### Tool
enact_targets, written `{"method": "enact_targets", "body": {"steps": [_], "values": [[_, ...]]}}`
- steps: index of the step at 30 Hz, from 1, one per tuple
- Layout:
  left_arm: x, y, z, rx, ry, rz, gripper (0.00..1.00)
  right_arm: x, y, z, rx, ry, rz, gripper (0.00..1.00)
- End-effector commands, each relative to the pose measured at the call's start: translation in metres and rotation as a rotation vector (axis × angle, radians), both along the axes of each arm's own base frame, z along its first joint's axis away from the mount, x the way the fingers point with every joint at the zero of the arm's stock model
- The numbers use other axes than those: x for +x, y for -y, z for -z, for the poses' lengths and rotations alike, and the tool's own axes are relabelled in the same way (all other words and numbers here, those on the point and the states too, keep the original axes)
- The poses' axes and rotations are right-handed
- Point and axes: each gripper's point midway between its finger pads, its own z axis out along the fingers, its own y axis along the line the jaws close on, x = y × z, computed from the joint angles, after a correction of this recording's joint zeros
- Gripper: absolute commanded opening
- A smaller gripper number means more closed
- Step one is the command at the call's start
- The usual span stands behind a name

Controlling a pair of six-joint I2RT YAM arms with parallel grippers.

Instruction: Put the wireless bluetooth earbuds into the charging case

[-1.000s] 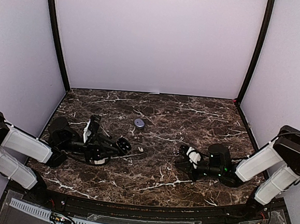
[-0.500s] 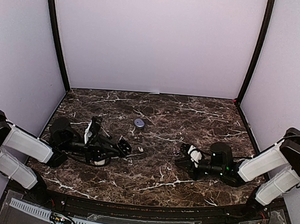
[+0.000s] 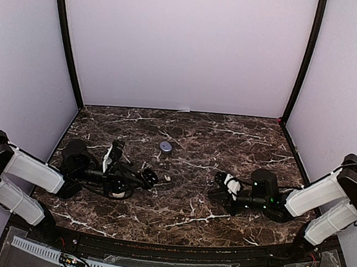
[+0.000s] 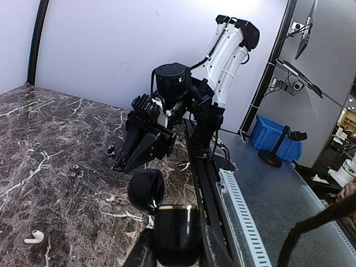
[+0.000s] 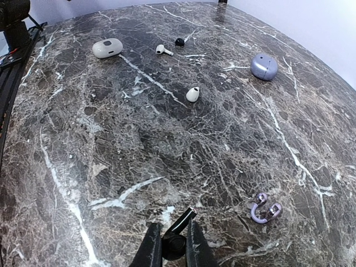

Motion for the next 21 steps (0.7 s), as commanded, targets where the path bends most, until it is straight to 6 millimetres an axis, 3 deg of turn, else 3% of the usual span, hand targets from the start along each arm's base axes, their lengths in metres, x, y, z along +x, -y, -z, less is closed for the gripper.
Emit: {"method": "enact_targets", "body": {"steps": [1, 21], "values": [[-0.002, 0.004, -0.007, -0.010, 0.046, 0.025, 0.23, -0.007, -0.007, -0.008, 0.024, 0.005, -0.054, 0.07], [-0.005, 0.015, 0.001, 0.008, 0.056, 0.078, 0.23, -0.018, -0.016, -0.006, 0.004, -0.026, -0.131, 0.05]]}}
